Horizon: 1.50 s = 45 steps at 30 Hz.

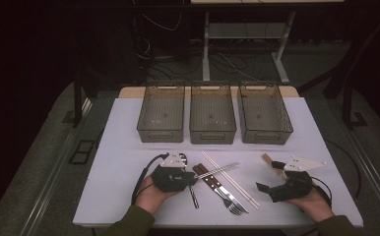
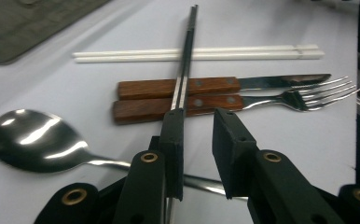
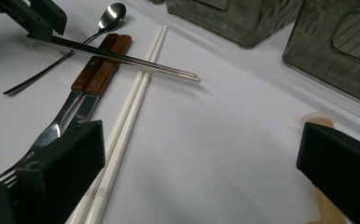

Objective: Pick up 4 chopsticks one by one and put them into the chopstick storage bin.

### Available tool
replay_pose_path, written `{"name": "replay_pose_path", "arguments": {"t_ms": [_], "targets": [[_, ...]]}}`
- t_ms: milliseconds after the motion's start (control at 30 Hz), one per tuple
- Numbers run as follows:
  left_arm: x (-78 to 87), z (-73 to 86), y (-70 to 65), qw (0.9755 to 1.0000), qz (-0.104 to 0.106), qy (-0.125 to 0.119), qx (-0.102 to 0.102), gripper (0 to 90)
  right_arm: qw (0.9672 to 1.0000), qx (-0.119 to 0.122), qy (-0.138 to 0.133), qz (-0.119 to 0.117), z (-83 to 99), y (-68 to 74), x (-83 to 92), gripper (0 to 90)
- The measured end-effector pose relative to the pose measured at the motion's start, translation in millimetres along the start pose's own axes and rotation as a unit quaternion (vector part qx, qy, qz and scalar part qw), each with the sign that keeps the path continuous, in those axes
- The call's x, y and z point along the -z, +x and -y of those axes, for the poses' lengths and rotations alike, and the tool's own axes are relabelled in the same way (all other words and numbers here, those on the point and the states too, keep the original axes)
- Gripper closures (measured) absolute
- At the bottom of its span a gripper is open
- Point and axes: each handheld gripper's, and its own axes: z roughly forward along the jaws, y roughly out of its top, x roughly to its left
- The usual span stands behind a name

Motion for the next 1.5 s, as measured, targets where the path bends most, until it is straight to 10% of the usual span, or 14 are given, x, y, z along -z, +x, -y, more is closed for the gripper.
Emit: {"name": "replay_pose_path", "arguments": {"t_ms": [1500], "targets": [[-16.8, 0.1, 13.7, 0.9996, 0.005, 0.024, -0.017, 78.7, 1.0000, 0.000, 0.002, -0.001, 0.3, -0.9, -1.3, 1.1]]}}
